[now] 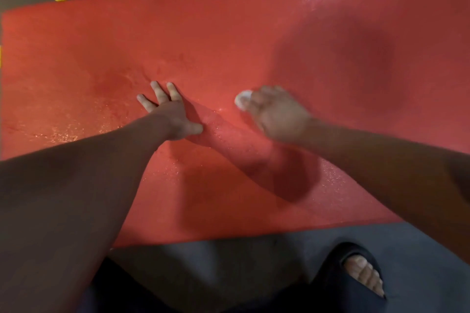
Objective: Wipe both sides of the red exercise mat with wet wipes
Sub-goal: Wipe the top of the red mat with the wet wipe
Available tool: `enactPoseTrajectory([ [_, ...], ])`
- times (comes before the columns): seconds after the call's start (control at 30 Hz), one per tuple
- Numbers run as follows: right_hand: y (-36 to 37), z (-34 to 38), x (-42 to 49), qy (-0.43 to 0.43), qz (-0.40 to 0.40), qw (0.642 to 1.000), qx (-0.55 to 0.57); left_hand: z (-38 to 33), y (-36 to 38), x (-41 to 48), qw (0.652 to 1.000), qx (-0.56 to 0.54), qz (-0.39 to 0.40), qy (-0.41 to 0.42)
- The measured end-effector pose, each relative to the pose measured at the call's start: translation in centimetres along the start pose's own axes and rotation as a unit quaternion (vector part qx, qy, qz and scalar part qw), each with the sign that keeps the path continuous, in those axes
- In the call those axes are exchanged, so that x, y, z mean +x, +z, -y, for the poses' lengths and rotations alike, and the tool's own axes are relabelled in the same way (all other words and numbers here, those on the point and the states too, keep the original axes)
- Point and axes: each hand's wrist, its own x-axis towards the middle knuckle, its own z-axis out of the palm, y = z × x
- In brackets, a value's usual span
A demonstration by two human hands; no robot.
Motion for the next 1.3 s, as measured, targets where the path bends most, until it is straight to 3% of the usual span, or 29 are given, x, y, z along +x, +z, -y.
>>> enactPoseTrajectory([
  [0.07, -0.7, -3.2, 0.4, 0.167, -0.023, 0.986, -0.015, 0.0, -0.1, 0.0, 1.000, -0.003, 0.002, 0.000],
  [0.13, -1.2, -3.6, -0.3, 0.216, -0.008, 0.976, -0.035, 0.0, -0.2, -0.1, 1.000, -0.002, 0.004, 0.002],
  [0.27, -1.2, 1.2, -2.8, 0.042, 0.035, 0.998, 0.035, 0.0, -0.3, -0.2, 1.000, 0.002, 0.007, 0.000],
  [0.37, -1.6, 3.0, -2.1, 0.008, 0.030, 0.992, 0.121, -0.2, -0.2, -0.3, 1.000, 0.005, 0.003, 0.000],
  [0.43, -2.9, 3.1, -0.4, 0.062, 0.008, 0.966, 0.251, -0.4, -0.1, -0.4, 1.000, -0.001, 0.000, -0.004],
  [0.57, -5.5, -0.1, 2.7, 0.224, 0.048, 0.850, 0.475, -0.6, -0.1, -0.4, 1.000, -0.007, -0.005, -0.005],
  [0.6, -5.4, -1.1, 3.1, 0.256, 0.053, 0.849, 0.458, -0.5, -0.2, -0.5, 1.000, -0.009, -0.003, -0.006],
  [0.7, -4.5, -3.5, 2.6, 0.301, 0.020, 0.919, 0.254, -0.4, -0.2, -0.6, 1.000, -0.010, 0.002, -0.006],
  [0.77, -4.4, -3.6, 2.1, 0.314, -0.016, 0.923, 0.223, -0.5, -0.1, -0.6, 1.000, -0.013, 0.005, -0.006],
  [0.87, -4.4, -2.5, 1.9, 0.246, -0.037, 0.939, 0.236, -0.6, 0.0, -0.7, 1.000, -0.013, 0.009, -0.009],
  [1.13, -3.4, -3.0, 3.3, 0.119, 0.099, 0.976, 0.151, -0.8, -0.2, -0.8, 1.000, -0.002, 0.009, -0.011],
  [1.3, -3.3, -4.1, 4.1, 0.270, 0.047, 0.957, 0.101, -0.6, 0.0, -0.5, 1.000, -0.010, 0.002, -0.008],
])
